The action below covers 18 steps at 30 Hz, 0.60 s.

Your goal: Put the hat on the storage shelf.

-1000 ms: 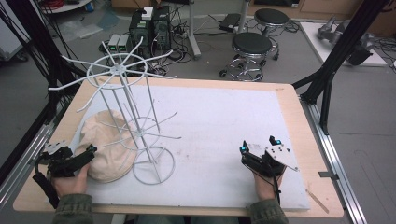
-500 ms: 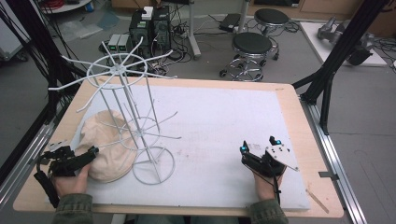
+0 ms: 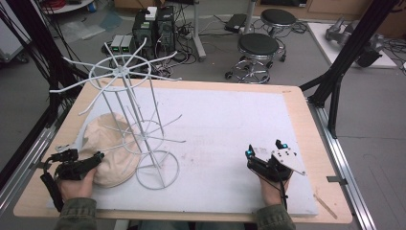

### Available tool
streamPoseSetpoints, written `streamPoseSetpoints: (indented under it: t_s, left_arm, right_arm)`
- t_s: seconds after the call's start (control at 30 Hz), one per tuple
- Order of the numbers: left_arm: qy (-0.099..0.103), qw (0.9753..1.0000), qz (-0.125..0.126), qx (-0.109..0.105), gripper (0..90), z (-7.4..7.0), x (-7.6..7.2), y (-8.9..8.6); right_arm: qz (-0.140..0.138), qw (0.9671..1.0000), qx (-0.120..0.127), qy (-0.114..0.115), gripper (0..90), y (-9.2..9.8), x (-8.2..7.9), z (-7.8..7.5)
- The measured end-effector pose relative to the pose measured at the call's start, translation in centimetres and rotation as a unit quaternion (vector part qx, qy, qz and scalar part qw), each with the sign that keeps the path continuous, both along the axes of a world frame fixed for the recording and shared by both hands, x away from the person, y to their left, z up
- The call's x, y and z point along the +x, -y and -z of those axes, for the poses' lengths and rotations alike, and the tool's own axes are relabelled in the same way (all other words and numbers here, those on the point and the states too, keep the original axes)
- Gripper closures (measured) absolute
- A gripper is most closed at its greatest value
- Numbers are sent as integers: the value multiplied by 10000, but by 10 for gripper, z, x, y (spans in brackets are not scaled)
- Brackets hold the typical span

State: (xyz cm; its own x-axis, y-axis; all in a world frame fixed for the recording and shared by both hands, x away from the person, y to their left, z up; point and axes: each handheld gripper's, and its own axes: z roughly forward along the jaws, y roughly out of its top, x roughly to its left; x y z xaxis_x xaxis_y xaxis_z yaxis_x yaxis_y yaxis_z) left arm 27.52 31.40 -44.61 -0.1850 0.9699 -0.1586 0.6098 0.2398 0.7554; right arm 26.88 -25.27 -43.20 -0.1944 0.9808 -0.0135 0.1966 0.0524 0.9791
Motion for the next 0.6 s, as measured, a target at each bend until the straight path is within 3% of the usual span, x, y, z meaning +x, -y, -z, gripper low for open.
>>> streamPoseSetpoints:
  t_s: [0.13, 0.37, 0.6]
  left_arm:
    - [18, 9999, 34, -124, 411, -1, 0, -2]
    - [61, 9973, 96, -726, 638, -1, -2, -14]
    - [7, 9962, 220, -839, 709, -2, -1, -17]
  right_arm:
    - [-8, 10000, -8, -4, 40, 0, 0, 0]
    - [-47, 10000, -12, -15, 40, -1, 0, 0]
    - [-69, 10000, -6, -13, 40, -1, 0, 0]
